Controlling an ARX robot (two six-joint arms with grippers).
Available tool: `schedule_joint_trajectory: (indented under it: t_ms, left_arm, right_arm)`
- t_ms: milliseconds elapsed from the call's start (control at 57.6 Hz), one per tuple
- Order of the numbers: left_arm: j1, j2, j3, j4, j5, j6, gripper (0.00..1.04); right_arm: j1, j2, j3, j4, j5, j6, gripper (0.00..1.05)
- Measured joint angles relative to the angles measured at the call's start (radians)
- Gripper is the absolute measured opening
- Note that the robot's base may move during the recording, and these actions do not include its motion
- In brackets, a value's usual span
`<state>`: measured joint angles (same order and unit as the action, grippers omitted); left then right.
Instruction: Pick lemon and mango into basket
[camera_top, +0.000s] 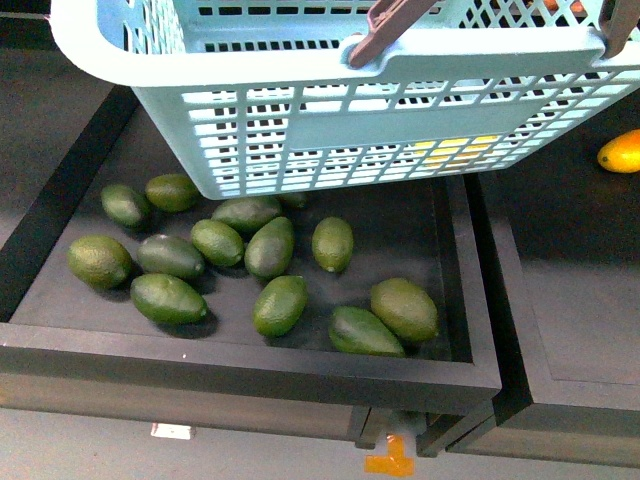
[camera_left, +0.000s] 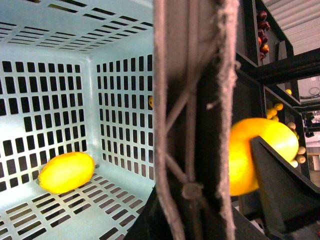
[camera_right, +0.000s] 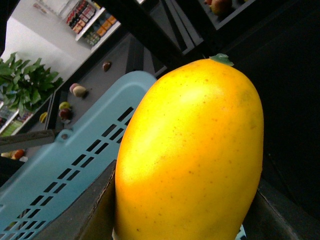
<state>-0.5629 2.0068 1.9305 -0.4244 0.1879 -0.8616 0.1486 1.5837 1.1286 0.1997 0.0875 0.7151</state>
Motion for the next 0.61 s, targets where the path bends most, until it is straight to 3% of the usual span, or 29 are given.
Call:
schedule_joint_trajectory:
  t_ms: [191, 416, 607]
  left_arm:
    - [0.001, 0.0, 0.0, 0.0, -0.001, 0.0, 0.05]
    - [0.0, 0.0, 0.0, 0.0, 0.0, 0.0, 0.05]
    - [0.001, 0.001, -0.005, 0.0, -0.005, 0.001, 0.05]
  right_arm:
    - [0.056, 0.076, 0.067, -0.013, 0.025, -0.042, 0.57]
    - [0.08, 0.054, 0.056, -0.016, 0.018, -0.061, 0.97]
    - [0.005, -0.117, -0.1, 0.008, 0.037, -0.117, 0.94]
